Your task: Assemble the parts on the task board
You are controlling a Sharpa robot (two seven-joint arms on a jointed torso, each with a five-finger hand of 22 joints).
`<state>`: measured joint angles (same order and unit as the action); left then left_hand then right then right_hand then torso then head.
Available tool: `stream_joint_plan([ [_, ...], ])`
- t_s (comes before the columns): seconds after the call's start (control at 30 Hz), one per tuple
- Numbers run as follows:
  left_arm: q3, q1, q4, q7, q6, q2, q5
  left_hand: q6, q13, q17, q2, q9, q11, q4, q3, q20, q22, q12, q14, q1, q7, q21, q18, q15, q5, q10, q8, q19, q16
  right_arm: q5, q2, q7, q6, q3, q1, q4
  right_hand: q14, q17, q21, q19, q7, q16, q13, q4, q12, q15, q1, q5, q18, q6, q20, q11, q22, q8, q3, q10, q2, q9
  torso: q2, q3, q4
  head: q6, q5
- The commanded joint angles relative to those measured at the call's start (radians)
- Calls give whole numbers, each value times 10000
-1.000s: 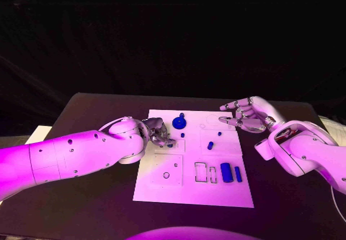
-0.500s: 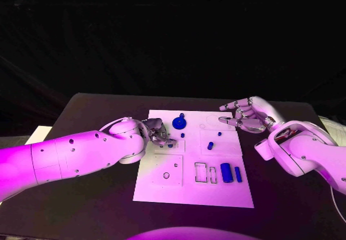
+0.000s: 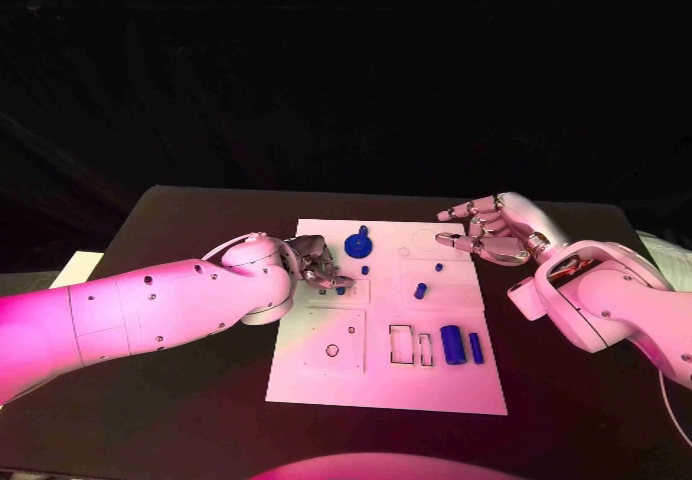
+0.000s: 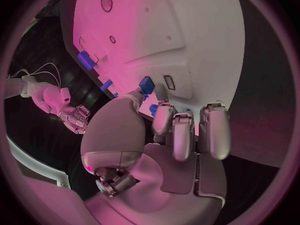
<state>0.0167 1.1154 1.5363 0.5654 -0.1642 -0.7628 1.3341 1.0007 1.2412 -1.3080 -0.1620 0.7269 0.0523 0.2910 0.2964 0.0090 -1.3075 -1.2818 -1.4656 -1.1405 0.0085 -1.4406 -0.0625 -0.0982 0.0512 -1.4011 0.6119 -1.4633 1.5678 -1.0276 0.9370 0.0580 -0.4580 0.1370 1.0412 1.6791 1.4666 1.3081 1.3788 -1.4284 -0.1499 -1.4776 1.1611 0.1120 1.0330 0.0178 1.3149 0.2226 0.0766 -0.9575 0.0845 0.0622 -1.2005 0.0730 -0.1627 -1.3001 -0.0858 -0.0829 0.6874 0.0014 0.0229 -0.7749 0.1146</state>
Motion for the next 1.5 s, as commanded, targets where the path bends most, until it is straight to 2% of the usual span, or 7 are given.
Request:
stream_joint_plan([
  [0.03,15,-16,-21,74,179,22,-129,79,12,-2628,24,-13,19,12,-65,-24,-843,-24,-1052,108,17,-28,176,-82,-10,-62,6,-185,30,19,-5,34,137,0,-6,16,683,1017,-53,60,12,56,-8,24,-60,18,-15,-33,-35,-49,-21,-41,8,47,49,26,100,-15,-6,-2,2,-5,-2],
  [0.5,-55,-17,111,-112,-262,-104,-435,116,59,-2628,137,61,46,38,-1248,-58,-892,-57,-1052,613,-11,-40,183,-112,-6,-95,4,-211,30,32,-10,45,141,0,-12,-31,685,1021,-55,61,14,54,-9,33,-58,19,-26,-36,-35,-55,-21,-42,10,48,63,25,97,-16,-9,-10,-11,34,-33],
  [0.87,-463,26,148,-156,-443,-219,-1061,100,77,-2628,428,146,58,34,-2438,-77,-913,-65,-1052,1082,-22,-32,184,-129,-7,-102,11,-220,30,33,-49,39,149,-7,-27,-142,683,1014,-58,63,17,59,-13,35,-62,20,-28,-30,-33,-58,-22,-44,17,48,75,27,88,-16,-2,-2,10,73,-2],
  [1.0,-659,234,208,-95,-158,-356,-1879,57,39,-2628,451,164,49,32,-2663,-76,-865,-26,-1052,1083,-10,11,171,-125,-6,-71,0,-194,30,34,-77,33,155,-14,-38,-196,684,1017,-56,61,17,57,-12,34,-60,21,-25,-26,-34,-58,-22,-45,12,48,77,26,87,-16,-3,10,7,87,11],
  [1.17,-757,661,41,128,775,-413,-2361,-106,-133,-2628,609,162,8,-21,-2534,-56,-680,148,-1052,468,37,167,123,-98,19,72,-85,-92,30,35,-129,30,167,-19,-45,-251,684,1018,-55,60,18,57,-11,33,-58,21,-24,-24,-35,-59,-22,-45,10,48,78,25,87,-16,-7,15,-4,137,53],
  [1.33,-782,1090,-737,437,2435,-213,-2505,-390,-520,-2628,774,36,-112,-21,-2107,18,-338,533,-1052,-170,184,465,39,-5,17,377,-350,104,30,35,-163,20,174,-23,-49,-297,684,1018,-55,60,18,57,-11,33,-58,21,-24,-24,-35,-59,-22,-45,10,48,78,25,87,-16,2,12,3,186,83],
  [1.5,-759,1353,-1747,392,3263,246,-2442,-584,-883,-2628,768,-176,-242,-15,-1867,117,-190,892,-1052,-532,336,614,5,107,11,665,-645,193,30,35,-180,12,171,-25,-50,-332,684,1018,-55,60,18,57,-11,33,-58,21,-24,-24,-35,-59,-22,-45,10,48,78,25,87,-16,2,12,7,221,78],
])
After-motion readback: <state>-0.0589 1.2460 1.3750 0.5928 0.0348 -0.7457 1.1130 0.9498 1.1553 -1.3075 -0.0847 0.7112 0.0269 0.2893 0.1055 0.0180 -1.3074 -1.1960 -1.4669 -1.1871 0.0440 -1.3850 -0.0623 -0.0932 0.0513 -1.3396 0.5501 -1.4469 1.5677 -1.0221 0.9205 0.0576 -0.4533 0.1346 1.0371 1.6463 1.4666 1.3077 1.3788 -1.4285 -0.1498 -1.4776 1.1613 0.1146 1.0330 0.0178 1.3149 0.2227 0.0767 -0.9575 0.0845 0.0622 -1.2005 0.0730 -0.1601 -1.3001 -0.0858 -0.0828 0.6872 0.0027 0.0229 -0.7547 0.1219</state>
